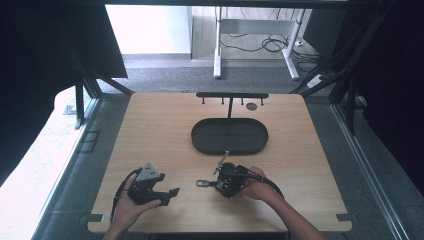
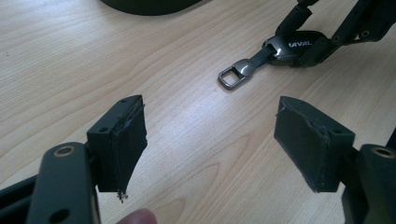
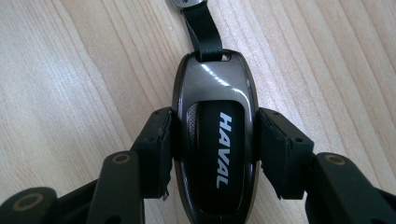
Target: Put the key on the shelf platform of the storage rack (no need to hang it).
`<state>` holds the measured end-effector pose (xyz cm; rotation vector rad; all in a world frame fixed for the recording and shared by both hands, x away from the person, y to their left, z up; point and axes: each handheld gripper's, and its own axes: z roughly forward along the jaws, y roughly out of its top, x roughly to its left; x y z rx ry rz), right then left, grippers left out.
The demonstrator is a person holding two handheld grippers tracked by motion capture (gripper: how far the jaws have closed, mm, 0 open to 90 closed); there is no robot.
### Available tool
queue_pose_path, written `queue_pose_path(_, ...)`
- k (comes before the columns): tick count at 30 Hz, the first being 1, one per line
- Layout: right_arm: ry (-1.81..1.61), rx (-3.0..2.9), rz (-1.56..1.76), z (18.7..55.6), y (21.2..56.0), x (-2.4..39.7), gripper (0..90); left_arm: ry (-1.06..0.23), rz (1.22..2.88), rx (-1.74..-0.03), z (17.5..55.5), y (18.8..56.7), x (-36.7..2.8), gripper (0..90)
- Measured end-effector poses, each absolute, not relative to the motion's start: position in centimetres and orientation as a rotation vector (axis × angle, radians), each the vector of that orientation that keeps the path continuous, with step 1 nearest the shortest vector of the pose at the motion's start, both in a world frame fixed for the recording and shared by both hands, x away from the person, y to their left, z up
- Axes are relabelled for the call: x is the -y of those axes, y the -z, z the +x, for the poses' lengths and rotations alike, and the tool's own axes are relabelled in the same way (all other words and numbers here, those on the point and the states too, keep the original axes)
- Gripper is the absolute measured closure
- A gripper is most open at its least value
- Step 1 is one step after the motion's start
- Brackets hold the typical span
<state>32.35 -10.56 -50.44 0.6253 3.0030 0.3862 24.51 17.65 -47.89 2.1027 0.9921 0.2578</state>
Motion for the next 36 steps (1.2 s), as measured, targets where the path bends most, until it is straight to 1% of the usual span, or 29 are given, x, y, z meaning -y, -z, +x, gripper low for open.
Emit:
queue_pose_path(14, -0.36, -3.031, 0.623, 32.6, 50.1, 10.6, 49.4, -0.259, 2.097, -0.998, 24.5, 47.9, -17.8, 25.4)
queue_pose_path(24, -0.417, -2.997, 0.658, 32.8, 48.9, 11.2, 49.5, -0.259, 2.099, -0.997, 24.5, 47.9, -17.8, 25.5)
queue_pose_path(36, -0.492, -2.979, 0.675, 32.9, 46.3, 12.1, 49.5, -0.257, 2.103, -1.001, 24.6, 48.0, -17.8, 25.5)
